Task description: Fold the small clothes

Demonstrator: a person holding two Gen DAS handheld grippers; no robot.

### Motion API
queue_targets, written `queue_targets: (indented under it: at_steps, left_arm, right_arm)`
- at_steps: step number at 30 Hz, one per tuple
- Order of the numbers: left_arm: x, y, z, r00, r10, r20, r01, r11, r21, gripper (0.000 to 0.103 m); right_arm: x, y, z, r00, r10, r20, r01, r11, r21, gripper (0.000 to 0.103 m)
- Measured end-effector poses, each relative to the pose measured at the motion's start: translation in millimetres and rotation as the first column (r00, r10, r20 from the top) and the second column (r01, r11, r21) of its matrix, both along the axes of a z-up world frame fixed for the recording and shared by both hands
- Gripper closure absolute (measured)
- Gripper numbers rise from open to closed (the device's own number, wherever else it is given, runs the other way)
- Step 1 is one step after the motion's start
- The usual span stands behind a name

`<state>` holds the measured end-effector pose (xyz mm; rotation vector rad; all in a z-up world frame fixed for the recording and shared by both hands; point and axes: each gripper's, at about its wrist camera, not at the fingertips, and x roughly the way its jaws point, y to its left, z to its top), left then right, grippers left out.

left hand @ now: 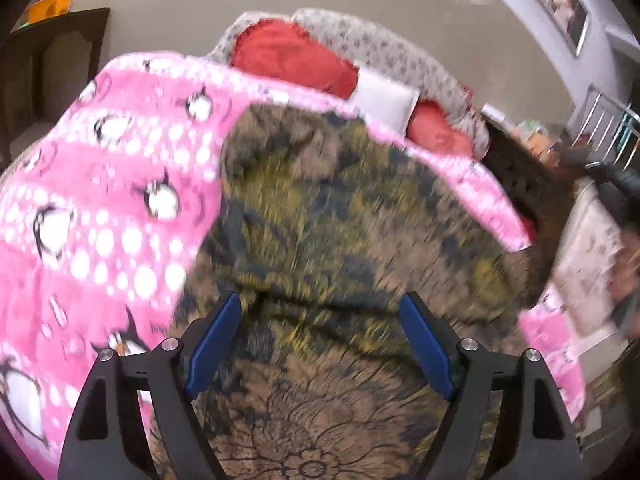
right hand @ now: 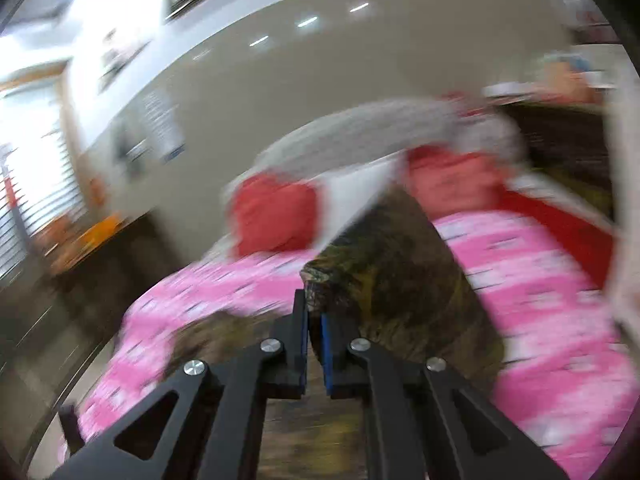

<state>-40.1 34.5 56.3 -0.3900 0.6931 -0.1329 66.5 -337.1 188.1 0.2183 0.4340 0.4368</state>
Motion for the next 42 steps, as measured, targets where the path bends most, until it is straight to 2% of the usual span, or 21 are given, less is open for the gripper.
queue_targets:
  at_steps: [2, 5, 7, 8, 10, 13, 16, 18, 19, 21, 23, 26, 29, 31, 32, 33, 35, 38, 40, 42]
  left_arm:
    - [6, 8, 11, 1.0, -0.024, 0.016, 0.025, 0.996, -0.083, 0.039]
    - [24, 13, 11, 0.999, -0.044, -0.015, 0.04, 0.983, -0.182, 0.039]
    - [39, 6, 7, 0.997, -0.072, -0.039, 0.063, 0.977, -0.202, 0.039]
    - [47, 0, 5, 0.995, -0.087, -0.049, 0.076, 0.978, -0.196, 0.039]
    - [66, -15, 0, 0.987, -0.15, -0.064, 0.133, 0.967, -0.215, 0.039]
    - [94, -37, -15, 0.965, -0.232, -0.124, 0.191, 0.942, -0.277, 0.039]
    - [114, -59, -32, 0.94, -0.271, -0.207, 0.204, 0.933, -0.297, 0.039]
    - [114, -67, -37, 0.94, -0.267, -0.212, 0.199, 0.934, -0.296, 0.039]
    - [111, -67, -36, 0.945, -0.258, -0.2, 0.194, 0.937, -0.29, 0.042]
    - [109, -65, -37, 0.953, -0.244, -0.182, 0.18, 0.934, -0.308, 0.063]
    - [111, -61, -42, 0.954, -0.209, -0.217, 0.134, 0.94, -0.315, 0.101]
    - [114, -54, -51, 0.95, -0.164, -0.264, 0.069, 0.94, -0.334, 0.103]
    - [105, -61, -44, 0.96, -0.145, -0.24, 0.078, 0.961, -0.266, 0.103]
    - [95, -69, -27, 0.967, -0.166, -0.193, 0.131, 0.975, -0.179, 0.103]
    - [90, -72, -17, 0.969, -0.184, -0.164, 0.161, 0.976, -0.143, 0.103]
    - [84, -74, -5, 0.97, -0.206, -0.13, 0.192, 0.975, -0.112, 0.103]
    - [69, -72, 26, 0.968, -0.244, -0.051, 0.242, 0.969, -0.051, 0.103]
    - [55, -53, 63, 0.967, -0.251, 0.04, 0.251, 0.968, 0.016, 0.103]
    - [49, -33, 76, 0.97, -0.23, 0.075, 0.226, 0.973, 0.055, 0.103]
    - [51, -7, 72, 0.985, -0.166, 0.054, 0.16, 0.982, 0.097, 0.103]
  right_arm:
    - [10, 70, -34, 0.991, 0.126, -0.053, -0.128, 0.991, -0.034, 0.098]
    - [15, 138, -100, 0.96, 0.214, -0.182, -0.235, 0.967, -0.097, 0.098]
    - [9, 175, -154, 0.929, 0.239, -0.284, -0.296, 0.939, -0.177, 0.097]
    - [3, 182, -172, 0.923, 0.237, -0.304, -0.306, 0.93, -0.205, 0.097]
    - [-6, 185, -187, 0.92, 0.236, -0.312, -0.308, 0.929, -0.205, 0.097]
    - [-14, 173, -180, 0.931, 0.24, -0.274, -0.295, 0.938, -0.182, 0.097]
    - [-32, 167, -178, 0.939, 0.252, -0.235, -0.304, 0.928, -0.217, 0.097]
    - [-46, 168, -178, 0.95, 0.25, -0.186, -0.29, 0.927, -0.236, 0.097]
    - [-53, 167, -176, 0.956, 0.246, -0.162, -0.28, 0.928, -0.246, 0.097]
    - [-65, 169, -172, 0.966, 0.231, -0.118, -0.256, 0.924, -0.285, 0.097]
    - [-70, 172, -171, 0.967, 0.229, -0.111, -0.253, 0.913, -0.319, 0.097]
    - [-73, 177, -173, 0.964, 0.24, -0.111, -0.264, 0.9, -0.347, 0.097]
    - [-70, 186, -171, 0.964, 0.244, -0.107, -0.266, 0.896, -0.355, 0.095]
    - [-75, 181, -168, 0.97, 0.217, -0.112, -0.243, 0.896, -0.371, 0.085]
    - [-76, 178, -168, 0.975, 0.189, -0.119, -0.221, 0.893, -0.391, 0.061]
    - [-78, 173, -167, 0.979, 0.169, -0.115, -0.201, 0.892, -0.405, 0.047]
    - [-90, 159, -170, 0.985, 0.128, -0.119, -0.169, 0.87, -0.463, 0.047]
    - [-109, 144, -187, 0.992, 0.073, -0.104, -0.12, 0.801, -0.586, 0.047]
    - [-112, 137, -194, 0.989, 0.058, -0.135, -0.125, 0.812, -0.571, 0.047]
    - [-117, 140, -192, 0.994, 0.044, -0.103, -0.097, 0.803, -0.588, 0.047]
